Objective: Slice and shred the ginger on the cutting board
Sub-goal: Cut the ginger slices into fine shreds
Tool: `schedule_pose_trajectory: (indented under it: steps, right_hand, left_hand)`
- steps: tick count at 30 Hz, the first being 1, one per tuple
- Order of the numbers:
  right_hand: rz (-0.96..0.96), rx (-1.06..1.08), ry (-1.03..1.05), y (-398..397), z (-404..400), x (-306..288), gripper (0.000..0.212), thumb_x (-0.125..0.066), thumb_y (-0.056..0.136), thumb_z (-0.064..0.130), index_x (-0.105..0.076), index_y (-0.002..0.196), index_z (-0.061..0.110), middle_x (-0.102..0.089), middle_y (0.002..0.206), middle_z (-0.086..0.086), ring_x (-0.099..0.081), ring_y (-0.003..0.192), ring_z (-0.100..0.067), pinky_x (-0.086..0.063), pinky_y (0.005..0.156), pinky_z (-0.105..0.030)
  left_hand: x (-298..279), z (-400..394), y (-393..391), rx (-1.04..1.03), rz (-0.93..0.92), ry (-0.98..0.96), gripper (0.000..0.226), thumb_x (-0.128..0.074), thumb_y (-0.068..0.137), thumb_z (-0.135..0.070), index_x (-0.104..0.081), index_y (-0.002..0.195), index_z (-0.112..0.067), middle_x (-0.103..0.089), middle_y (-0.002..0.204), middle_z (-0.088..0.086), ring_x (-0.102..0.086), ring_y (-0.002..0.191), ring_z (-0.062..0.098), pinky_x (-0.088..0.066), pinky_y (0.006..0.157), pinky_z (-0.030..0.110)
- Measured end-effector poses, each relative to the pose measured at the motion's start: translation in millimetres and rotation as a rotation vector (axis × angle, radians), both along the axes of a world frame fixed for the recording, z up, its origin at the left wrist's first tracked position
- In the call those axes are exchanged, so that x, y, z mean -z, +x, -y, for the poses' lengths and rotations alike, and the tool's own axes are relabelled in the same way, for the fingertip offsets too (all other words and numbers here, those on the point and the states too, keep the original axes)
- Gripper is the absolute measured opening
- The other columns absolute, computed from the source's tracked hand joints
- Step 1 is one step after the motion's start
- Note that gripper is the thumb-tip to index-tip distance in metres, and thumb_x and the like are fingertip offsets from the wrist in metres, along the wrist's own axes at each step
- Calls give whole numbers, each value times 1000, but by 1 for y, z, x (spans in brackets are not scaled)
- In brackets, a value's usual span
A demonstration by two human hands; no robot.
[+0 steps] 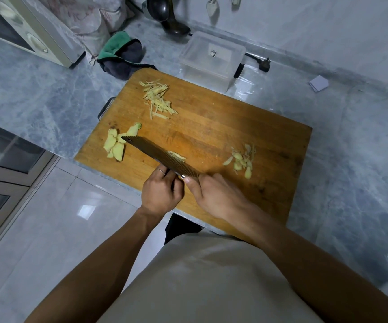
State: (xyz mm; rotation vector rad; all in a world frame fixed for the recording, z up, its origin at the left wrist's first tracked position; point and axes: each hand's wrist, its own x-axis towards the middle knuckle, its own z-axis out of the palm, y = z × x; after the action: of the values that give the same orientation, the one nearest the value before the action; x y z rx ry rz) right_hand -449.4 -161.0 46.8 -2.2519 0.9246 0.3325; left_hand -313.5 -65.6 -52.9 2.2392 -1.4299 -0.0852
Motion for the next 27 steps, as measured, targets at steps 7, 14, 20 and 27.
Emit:
schedule_pose_trajectory:
  steps: [7, 14, 20, 27]
  right_hand:
    - [25, -23, -31, -5, 3, -6, 60, -26, 106, 56, -57, 82, 11, -56, 69, -7, -56, 62, -28, -32, 45, -29]
    - [25, -17, -31, -10, 2, -11, 65, -27, 106, 55, -65, 89, 4, -61, 74, -11, -61, 68, -31, -35, 48, -32]
    - [-3, -10, -8, -10, 4, -11, 66, -26, 106, 56, -64, 90, 5, -53, 69, -6, -60, 67, -29, -38, 49, -32]
    - [-52, -10, 20, -6, 4, -11, 64, -23, 106, 55, -63, 104, 6, -50, 82, -7, -59, 81, -31, -41, 63, -33]
  left_hand:
    - [1, 0, 1, -6, -16, 7, 28, -46, 84, -22, -69, 79, -8, -64, 93, 15, -59, 67, 35, -38, 52, 24]
    - [0, 0, -1, -1, -2, -29, 27, -46, 84, -21, -70, 81, -8, -65, 93, 14, -58, 68, 34, -40, 51, 24]
    - [3, 0, -1, -9, -8, -33, 26, -47, 84, -20, -71, 83, -8, -66, 97, 13, -56, 72, 29, -34, 55, 22]
    - [4, 1, 1, -6, -13, -17, 28, -47, 84, -20, -72, 85, -8, -66, 100, 14, -59, 71, 32, -36, 54, 22]
